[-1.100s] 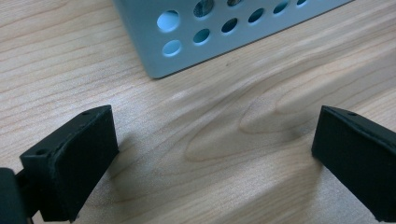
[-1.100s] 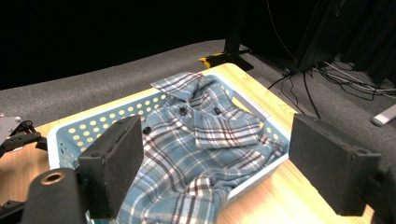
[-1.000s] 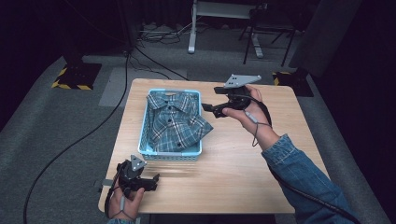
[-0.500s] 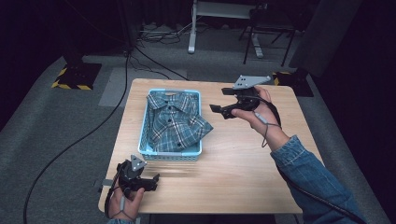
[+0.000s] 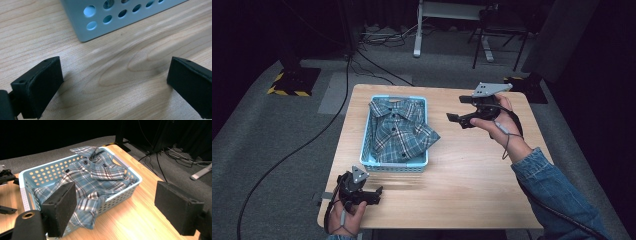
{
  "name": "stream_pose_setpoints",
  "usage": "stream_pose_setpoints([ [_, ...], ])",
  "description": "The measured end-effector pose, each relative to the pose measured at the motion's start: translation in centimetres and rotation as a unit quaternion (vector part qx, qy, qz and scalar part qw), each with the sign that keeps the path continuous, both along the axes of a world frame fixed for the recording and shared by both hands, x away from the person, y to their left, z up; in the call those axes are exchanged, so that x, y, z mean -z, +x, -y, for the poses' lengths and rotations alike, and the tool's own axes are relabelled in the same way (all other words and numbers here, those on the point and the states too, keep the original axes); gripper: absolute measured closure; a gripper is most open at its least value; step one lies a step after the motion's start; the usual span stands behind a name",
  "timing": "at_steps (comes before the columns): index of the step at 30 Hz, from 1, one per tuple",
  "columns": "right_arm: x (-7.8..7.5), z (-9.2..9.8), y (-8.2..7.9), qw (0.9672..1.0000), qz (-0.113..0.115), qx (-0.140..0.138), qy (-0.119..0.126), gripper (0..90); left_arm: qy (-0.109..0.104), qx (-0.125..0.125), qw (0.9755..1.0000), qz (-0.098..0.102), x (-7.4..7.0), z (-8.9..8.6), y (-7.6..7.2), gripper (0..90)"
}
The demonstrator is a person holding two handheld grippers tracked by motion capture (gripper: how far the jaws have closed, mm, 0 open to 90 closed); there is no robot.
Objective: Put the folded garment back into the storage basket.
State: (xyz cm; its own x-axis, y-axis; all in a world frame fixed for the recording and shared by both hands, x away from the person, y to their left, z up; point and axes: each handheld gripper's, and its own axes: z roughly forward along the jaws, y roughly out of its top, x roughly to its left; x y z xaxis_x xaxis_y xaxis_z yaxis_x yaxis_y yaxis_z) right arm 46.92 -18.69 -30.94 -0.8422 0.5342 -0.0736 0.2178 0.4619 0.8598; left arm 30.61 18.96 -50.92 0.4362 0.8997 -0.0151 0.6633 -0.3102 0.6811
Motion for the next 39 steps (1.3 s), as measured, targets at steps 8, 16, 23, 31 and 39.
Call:
stream_pose_setpoints([
  [8, 0.3, 1.6, -0.2, 0.9999, -0.002, 0.014, -0.002, 17.8, 0.001, 0.000, 1.0000, 0.000, 0.0, 0.0, 0.0, 0.2],
  [16, 0.3, 2.7, -0.3, 0.9998, -0.004, 0.020, 0.003, 17.8, 0.000, 0.000, 1.0000, 0.000, 0.0, 0.0, -0.1, 0.2],
  [23, 0.3, 3.8, -0.7, 0.9995, -0.003, 0.030, 0.003, 17.8, -0.001, 0.000, 1.0000, 0.000, 0.0, 0.0, -0.1, 0.2],
  [31, 0.4, 5.5, -1.3, 0.9991, -0.003, 0.041, 0.004, 17.5, -0.001, 0.000, 1.0000, 0.000, 0.0, 0.0, -0.2, 0.2],
  [39, 0.4, 7.0, -1.5, 0.9982, -0.002, 0.060, 0.004, 17.4, -0.001, 0.001, 1.0000, 0.000, 0.0, 0.0, -0.2, 0.2],
])
